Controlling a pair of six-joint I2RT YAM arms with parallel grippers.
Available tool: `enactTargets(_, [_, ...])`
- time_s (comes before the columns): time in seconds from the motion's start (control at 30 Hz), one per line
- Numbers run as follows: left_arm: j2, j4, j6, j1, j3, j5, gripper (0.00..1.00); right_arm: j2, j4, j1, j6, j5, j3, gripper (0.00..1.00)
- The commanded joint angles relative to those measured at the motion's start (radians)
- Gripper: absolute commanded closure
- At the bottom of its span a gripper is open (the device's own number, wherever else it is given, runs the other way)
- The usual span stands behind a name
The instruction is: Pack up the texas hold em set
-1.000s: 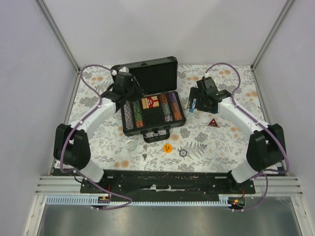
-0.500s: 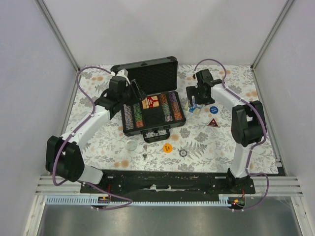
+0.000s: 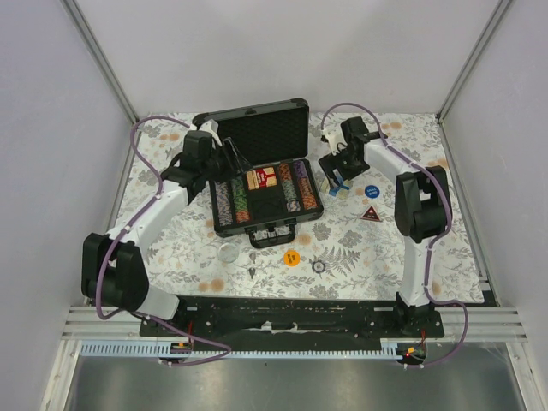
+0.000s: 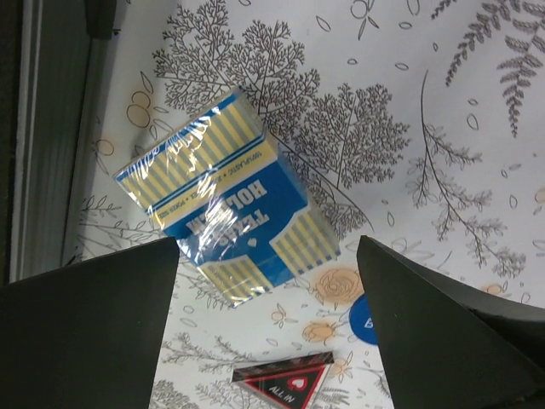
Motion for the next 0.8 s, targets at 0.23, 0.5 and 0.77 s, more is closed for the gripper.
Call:
enactTargets(0.23, [0.056,0.032,0.037,0.029,0.081,0.076,0.39,0.13,-0.078,-0.002,-0.095,-0.047,0.11,0.09])
enactTargets(0.5, [0.059,0.035,0.028,0.043,0.073,0.069,0.38,0.124,-0.073,-0.004,-0.038,-0.047,0.089,0.09])
enactTargets(0.77, [0.056,0.052,0.014,0.051,0.056,0.079,0.38,0.022,-0.061,-0.005,-0.029,-0.122,0.066,0.06])
